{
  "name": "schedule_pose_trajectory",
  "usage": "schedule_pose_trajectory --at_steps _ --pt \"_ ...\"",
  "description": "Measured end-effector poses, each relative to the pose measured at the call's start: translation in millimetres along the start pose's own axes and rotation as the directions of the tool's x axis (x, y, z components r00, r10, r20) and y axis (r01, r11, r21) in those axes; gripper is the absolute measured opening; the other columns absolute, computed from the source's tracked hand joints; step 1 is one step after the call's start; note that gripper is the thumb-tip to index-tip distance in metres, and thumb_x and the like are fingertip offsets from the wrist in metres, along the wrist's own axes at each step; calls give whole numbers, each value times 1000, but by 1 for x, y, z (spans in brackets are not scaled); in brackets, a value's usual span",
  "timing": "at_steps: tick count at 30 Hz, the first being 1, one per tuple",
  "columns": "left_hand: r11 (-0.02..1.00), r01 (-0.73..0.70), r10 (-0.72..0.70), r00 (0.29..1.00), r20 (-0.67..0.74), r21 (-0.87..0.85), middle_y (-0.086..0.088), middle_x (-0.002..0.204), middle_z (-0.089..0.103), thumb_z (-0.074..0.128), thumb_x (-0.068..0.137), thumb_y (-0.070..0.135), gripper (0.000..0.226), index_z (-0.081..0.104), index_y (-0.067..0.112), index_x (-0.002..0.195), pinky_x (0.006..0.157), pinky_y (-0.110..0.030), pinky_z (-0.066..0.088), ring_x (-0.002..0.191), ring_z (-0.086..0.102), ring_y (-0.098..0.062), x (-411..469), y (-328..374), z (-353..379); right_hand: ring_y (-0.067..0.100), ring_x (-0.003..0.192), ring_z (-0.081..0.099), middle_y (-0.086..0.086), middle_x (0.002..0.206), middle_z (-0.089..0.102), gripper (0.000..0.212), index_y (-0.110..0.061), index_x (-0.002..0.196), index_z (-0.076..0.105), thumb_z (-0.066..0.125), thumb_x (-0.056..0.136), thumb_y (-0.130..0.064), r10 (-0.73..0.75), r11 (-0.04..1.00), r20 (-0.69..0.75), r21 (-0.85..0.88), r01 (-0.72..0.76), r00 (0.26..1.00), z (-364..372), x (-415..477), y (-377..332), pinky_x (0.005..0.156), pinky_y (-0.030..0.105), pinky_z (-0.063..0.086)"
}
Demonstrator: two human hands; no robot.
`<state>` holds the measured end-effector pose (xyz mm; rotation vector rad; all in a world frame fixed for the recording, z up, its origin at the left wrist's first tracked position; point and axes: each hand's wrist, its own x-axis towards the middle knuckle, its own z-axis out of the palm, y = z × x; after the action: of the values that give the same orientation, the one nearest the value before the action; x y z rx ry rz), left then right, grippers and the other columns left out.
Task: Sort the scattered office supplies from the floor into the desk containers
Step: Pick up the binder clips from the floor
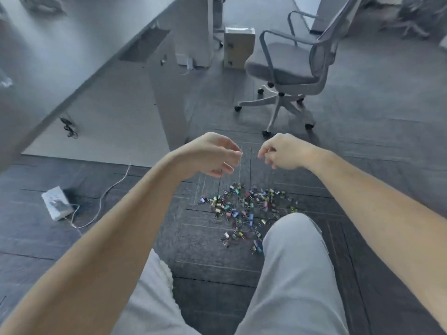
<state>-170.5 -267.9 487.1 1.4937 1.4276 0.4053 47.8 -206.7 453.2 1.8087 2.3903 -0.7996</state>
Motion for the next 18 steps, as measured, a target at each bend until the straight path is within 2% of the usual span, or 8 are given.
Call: schedule_pose_trajectory --at_steps 2,5,9,11,13,18 --pt "998 -13 13 1000 1 -64 2 98 75 62 97 30 15 68 20 107 89 -38 58 92 73 -13 22 11 -10 10 72 70 -2 91 72 31 -24 98 70 42 99 -11 39 997 -10 61 -39 999 -21 20 18 61 23 51" --pt "999 -4 4 1000 -9 -39 3 97 75 61 97 31 16 68 21 107 88 -35 59 92 72 -14 54 33 -23 14 73 70 2 94 73 28 -21 96 69 44 99 -10 138 983 1 125 -137 990 -49 53 44 60 25 50" --pt "991 11 -12 1000 11 137 6 98 74 60 95 35 20 70 27 111 78 -26 57 90 71 -10 72 67 -36 12 73 69 1 94 73 26 -21 94 69 45 99 -14 200 971 34 127 -202 979 -72 70 54 60 23 48" --pt "970 5 -14 999 35 243 5 103 72 59 94 40 26 67 29 117 84 -29 56 92 69 -10 72 86 -35 8 71 67 0 94 71 26 -18 98 68 43 101 -14 191 968 46 156 -196 981 -82 65 47 55 16 45" --pt "961 -5 -8 999 46 276 4 107 71 58 95 43 31 65 28 121 90 -32 54 95 68 -12 68 101 -27 4 69 63 -1 92 69 25 -18 100 67 42 103 -14 187 959 41 208 -191 982 -85 56 40 49 12 43" --pt "928 -42 29 999 40 370 6 111 68 57 96 41 30 64 29 122 94 -36 53 99 65 -14 60 76 37 7 72 68 -4 92 71 22 -25 99 66 45 101 -21 165 959 12 233 -163 986 -27 13 54 61 24 47"
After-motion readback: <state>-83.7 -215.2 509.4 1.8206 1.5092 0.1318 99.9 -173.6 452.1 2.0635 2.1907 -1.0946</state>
